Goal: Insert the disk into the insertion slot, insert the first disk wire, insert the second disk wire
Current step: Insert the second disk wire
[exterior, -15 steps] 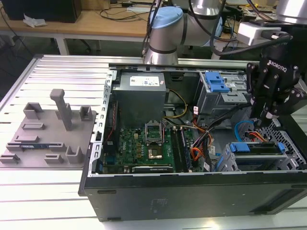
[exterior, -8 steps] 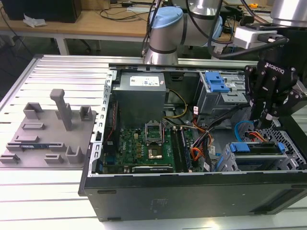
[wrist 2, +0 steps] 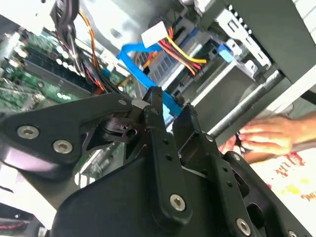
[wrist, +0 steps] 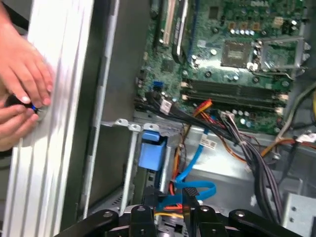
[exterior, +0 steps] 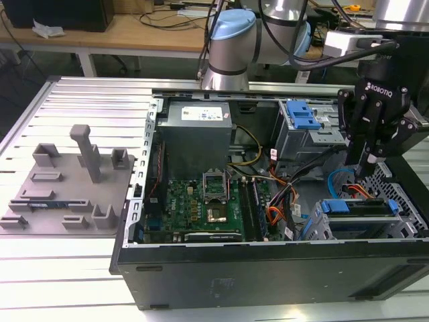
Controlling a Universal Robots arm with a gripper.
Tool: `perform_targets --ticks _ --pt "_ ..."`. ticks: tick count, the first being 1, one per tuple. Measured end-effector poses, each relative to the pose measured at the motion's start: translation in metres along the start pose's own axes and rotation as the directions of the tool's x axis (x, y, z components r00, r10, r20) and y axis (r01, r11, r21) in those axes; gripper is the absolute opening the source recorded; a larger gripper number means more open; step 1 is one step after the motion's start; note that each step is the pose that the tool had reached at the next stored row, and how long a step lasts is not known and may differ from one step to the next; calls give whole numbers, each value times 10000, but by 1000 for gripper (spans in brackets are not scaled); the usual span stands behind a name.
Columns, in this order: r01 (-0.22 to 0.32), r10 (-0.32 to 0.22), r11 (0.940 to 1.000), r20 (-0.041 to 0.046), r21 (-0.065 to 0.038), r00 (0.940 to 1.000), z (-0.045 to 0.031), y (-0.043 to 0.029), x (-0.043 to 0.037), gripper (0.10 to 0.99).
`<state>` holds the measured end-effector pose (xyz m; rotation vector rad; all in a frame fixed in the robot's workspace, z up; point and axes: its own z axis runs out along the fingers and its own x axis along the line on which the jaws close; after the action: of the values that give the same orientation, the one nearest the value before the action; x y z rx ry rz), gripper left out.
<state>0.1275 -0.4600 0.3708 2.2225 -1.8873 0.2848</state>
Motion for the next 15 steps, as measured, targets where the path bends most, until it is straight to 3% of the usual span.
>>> perform_targets --ticks 4,7,11,15 --pt "-25 25 10000 -27 82 10000 19 -2 -6 361" --pt "-25 26 10000 -79 73 10000 23 -2 -8 361" --pt "-19 19 10000 -474 5 9989 21 -19 -5 361" --pt "-63 62 10000 -508 -13 9987 22 -25 -36 361"
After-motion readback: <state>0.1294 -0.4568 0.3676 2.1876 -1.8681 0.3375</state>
